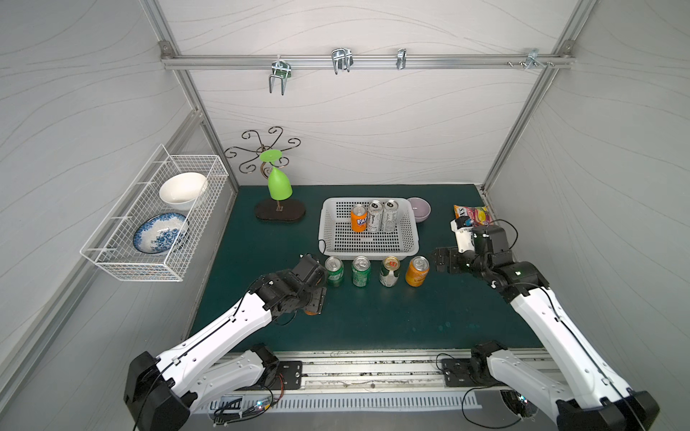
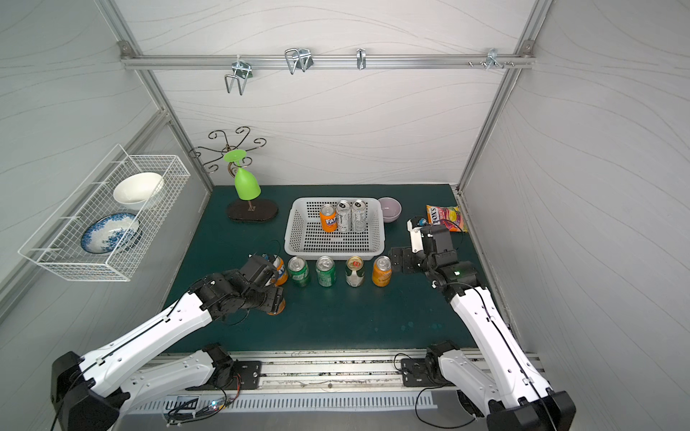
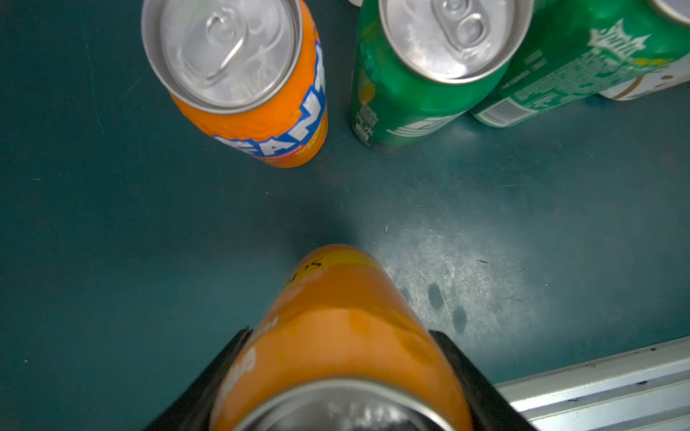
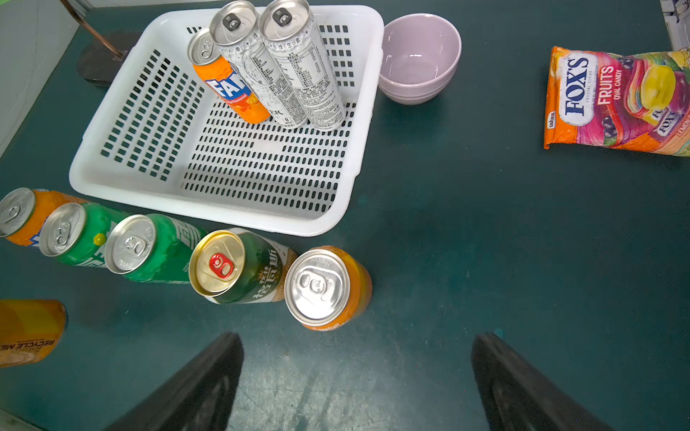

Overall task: Take out the drinks from the basket
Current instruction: Place the drink at the center of the board.

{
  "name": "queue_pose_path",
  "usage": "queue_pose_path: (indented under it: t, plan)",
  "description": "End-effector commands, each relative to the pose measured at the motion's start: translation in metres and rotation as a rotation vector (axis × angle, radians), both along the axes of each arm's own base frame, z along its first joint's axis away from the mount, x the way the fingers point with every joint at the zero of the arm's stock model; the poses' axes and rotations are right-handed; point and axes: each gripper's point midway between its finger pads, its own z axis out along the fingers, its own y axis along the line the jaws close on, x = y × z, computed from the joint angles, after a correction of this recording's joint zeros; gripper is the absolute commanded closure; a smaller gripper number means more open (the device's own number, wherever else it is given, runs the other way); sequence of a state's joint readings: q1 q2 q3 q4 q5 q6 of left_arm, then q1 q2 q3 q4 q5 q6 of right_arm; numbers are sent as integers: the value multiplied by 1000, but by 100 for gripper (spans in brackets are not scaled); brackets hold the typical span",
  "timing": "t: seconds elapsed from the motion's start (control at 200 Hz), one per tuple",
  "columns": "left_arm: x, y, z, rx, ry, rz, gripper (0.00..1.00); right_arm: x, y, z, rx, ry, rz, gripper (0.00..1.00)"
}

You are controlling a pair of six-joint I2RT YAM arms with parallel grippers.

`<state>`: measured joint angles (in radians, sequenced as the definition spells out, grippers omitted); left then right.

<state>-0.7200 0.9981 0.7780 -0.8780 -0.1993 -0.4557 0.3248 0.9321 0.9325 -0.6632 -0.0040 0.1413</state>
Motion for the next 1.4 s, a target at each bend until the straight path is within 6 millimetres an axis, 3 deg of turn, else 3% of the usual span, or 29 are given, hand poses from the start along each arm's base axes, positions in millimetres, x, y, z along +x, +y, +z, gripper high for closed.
queue_pose_path:
  t: [0.0,0.555,0.97,1.395]
  plan:
    - [30,-17,23,-73,-163,68,37,-1,-3,1,-5,-3,-5,1]
    - [22,-27,-14,-70,-122,84,38,-1,-3,-1,-10,2,-3,1]
    - [20,-24,-26,-13,-126,81,37,-1,-2,0,-9,2,-1,1]
    - [18,-21,-30,19,-116,74,23,-2,-2,-1,-11,5,8,1]
